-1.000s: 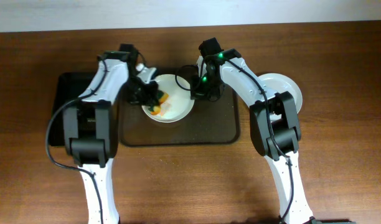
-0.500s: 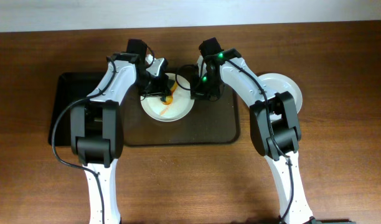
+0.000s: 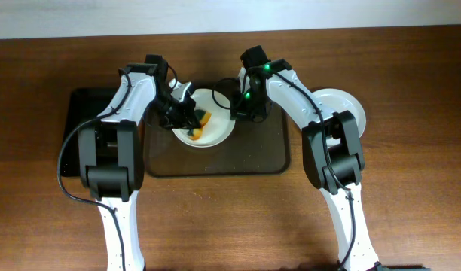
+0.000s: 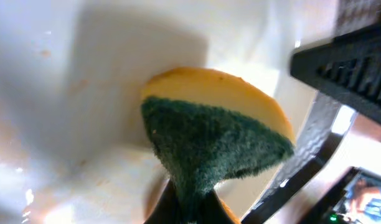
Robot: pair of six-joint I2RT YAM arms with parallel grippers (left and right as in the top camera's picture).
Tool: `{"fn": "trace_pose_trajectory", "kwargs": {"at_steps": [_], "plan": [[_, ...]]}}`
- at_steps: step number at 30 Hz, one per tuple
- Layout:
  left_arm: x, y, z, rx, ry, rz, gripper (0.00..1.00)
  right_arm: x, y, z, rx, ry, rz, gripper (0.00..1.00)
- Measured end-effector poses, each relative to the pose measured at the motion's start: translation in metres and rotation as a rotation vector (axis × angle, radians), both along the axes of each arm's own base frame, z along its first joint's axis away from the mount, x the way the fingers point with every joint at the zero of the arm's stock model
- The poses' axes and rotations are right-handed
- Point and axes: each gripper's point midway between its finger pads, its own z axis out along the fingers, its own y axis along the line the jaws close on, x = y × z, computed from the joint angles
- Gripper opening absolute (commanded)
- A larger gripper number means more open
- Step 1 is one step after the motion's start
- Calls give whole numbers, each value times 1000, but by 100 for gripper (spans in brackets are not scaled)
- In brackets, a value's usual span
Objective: Clean dirty plates on tray and stack at the side
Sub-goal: 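Lift the sponge away from the plate with the left gripper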
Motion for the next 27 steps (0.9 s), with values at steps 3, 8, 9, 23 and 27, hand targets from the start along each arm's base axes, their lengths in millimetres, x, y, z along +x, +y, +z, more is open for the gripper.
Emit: {"fn": "trace_pose_trajectory", "kwargs": {"at_steps": [3, 8, 9, 23, 27], "plan": [[-5, 3, -1, 16, -1, -36, 0, 0, 0, 0, 0, 0, 0, 4], [2, 0, 20, -193, -35, -20, 0, 0, 0, 0, 0, 0, 0, 4], [6, 4, 25, -230, -39, 0, 0, 0, 0, 0, 0, 0, 1, 4], [32, 63, 53, -438, -117, 181, 0, -12, -37, 12, -200, 4, -28, 4], [27, 67, 25, -233, -70, 164, 0, -3, -68, 61, -357, -136, -69, 4]]}}
